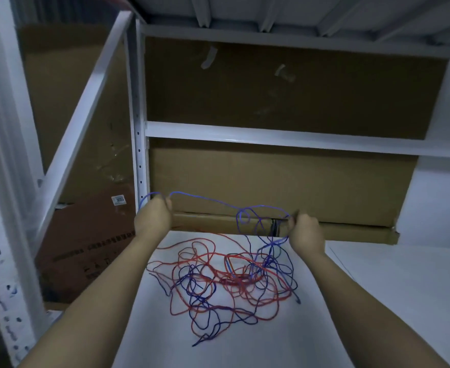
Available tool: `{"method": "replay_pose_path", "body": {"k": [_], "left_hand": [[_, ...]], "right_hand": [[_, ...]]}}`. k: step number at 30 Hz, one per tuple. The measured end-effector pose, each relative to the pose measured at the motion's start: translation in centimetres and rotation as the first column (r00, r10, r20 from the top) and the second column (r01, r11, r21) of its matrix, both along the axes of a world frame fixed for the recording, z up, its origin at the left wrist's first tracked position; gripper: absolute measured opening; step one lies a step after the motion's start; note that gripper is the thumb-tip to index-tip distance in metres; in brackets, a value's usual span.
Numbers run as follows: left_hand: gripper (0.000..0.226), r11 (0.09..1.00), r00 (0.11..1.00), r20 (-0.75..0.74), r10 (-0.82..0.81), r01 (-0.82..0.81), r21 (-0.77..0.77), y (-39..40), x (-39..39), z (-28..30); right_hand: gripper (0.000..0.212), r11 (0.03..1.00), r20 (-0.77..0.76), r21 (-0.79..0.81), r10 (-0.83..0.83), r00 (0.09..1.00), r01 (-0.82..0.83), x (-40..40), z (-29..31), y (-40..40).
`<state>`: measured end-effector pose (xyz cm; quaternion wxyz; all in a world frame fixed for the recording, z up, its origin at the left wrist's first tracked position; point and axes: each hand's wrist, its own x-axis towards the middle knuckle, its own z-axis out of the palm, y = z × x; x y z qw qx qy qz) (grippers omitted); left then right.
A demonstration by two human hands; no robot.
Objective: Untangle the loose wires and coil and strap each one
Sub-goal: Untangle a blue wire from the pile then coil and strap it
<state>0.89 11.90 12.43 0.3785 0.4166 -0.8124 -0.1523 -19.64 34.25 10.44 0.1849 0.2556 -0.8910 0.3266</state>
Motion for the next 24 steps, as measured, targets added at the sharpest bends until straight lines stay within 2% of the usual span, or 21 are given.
{"method": "replay_pose_path", "body": {"k": [4,6,8,11,12,14,16,20,22,23,24], "left_hand": [[0.035,0.989,0.967,-0.256,0.006,0.032,0.143,-0.9,-0.9,1.8],[0.035,0.976,0.934,-0.357,-0.01,0.087,0.198,-0.6,-1.4,2.2],[0.036,0.967,0.925,-0.376,-0.06,0.147,0.207,0.2,-1.7,2.1],[0.036,0.955,0.941,-0.288,-0.179,0.237,0.178,1.5,-2.0,1.4],[0.036,0.952,0.944,-0.252,-0.213,0.258,0.165,1.9,-2.1,1.1],[0.037,0.942,0.937,-0.227,-0.267,0.303,0.144,2.7,-2.5,0.7],[0.037,0.929,0.92,-0.243,-0.307,0.345,0.131,3.5,-2.9,0.9],[0.037,0.917,0.897,-0.269,-0.351,0.387,0.097,4.7,-3.3,1.9],[0.036,0.911,0.876,-0.323,-0.358,0.404,0.085,5.1,-3.3,2.5],[0.035,0.912,0.867,-0.354,-0.351,0.403,0.081,5.2,-3.2,2.9],[0.035,0.916,0.861,-0.38,-0.337,0.394,0.08,5.3,-3.1,3.2]], "right_hand": [[0.019,0.925,0.035,-0.379,0.024,0.999,-0.009,-0.1,2.4,-0.6],[0.017,0.867,0.067,-0.498,0.05,0.997,-0.01,0.4,2.8,-1.1],[0.013,0.873,0.177,-0.488,0.12,0.977,-0.018,0.0,2.0,-1.6],[0.026,0.905,0.484,-0.412,0.316,0.816,-0.106,-0.3,0.6,-1.9],[0.03,0.905,0.486,-0.398,0.349,0.801,-0.153,-0.2,0.3,-2.1],[0.03,0.907,0.331,-0.341,0.362,0.871,-0.248,0.8,0.4,-2.5],[0.03,0.87,0.23,-0.342,0.445,0.865,-0.357,2.2,0.6,-3.1],[0.039,0.783,0.26,-0.282,0.618,0.742,-0.554,4.8,0.6,-4.5],[0.027,0.773,0.289,-0.253,0.635,0.717,-0.582,5.4,0.3,-5.0],[0.019,0.765,0.315,-0.274,0.644,0.697,-0.583,5.6,0.2,-5.0],[0.021,0.749,0.349,-0.322,0.662,0.663,-0.579,5.6,0.0,-4.9]]}}
